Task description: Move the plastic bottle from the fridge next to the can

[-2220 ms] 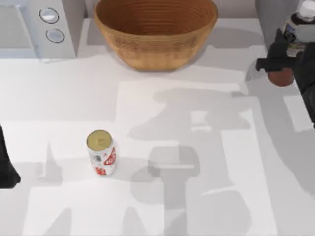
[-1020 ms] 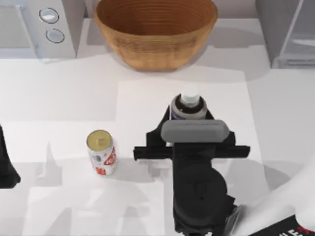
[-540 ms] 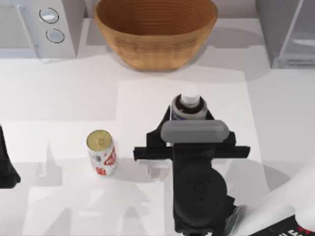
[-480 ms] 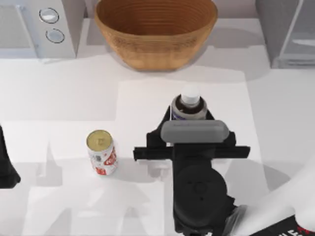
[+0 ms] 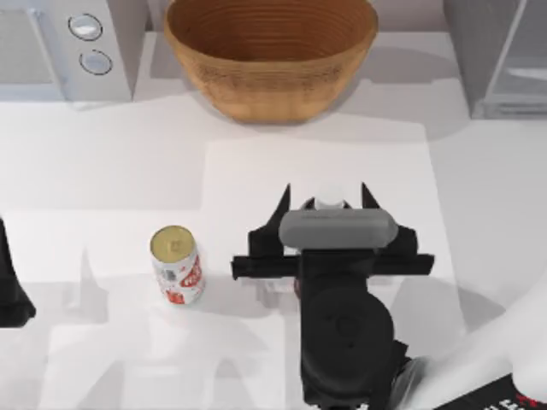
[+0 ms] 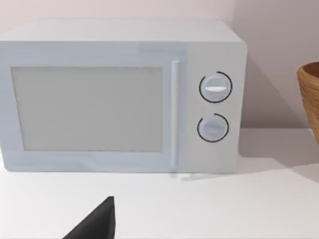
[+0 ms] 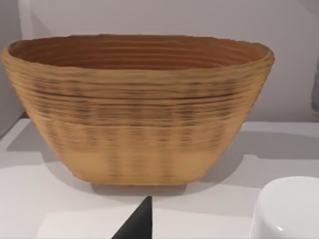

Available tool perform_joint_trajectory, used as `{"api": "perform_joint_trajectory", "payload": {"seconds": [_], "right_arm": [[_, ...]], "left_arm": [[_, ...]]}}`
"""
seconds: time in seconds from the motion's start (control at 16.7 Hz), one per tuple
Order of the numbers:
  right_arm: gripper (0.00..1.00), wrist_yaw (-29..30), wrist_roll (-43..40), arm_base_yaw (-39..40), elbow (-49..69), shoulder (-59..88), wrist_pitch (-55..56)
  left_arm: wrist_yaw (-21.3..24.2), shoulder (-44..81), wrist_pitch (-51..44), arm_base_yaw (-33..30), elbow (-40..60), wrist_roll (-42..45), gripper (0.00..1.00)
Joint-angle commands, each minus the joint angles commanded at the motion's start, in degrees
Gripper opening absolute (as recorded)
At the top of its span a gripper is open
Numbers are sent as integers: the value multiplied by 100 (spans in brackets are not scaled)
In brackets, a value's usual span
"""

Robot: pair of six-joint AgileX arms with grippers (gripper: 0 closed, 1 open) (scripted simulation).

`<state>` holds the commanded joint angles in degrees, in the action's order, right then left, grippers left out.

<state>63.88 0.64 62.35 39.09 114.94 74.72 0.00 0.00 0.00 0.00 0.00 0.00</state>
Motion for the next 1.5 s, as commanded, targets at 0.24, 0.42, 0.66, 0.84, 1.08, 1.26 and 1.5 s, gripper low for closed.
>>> {"api": "perform_joint_trajectory", "payload": {"seconds": [0.24,0.42,0.66,0.84,1.08,1.26,1.5], "right_arm": [[100,0,0,0,0,0,0],[100,0,0,0,0,0,0],[100,81,14,74,-41,-34,25],[100,319,28,315,-187,-111,71],[100,495,30,490,-302,-167,101],[100,481,30,463,-281,-140,95],[100,-7,-14,128,-290,-731,-81]], "left_arm": [[0,0,0,0,0,0,100],[0,0,0,0,0,0,100],[0,0,0,0,0,0,100],[0,0,0,0,0,0,100],[0,0,0,0,0,0,100],[0,0,0,0,0,0,100],[0,0,0,0,0,0,100]]}}
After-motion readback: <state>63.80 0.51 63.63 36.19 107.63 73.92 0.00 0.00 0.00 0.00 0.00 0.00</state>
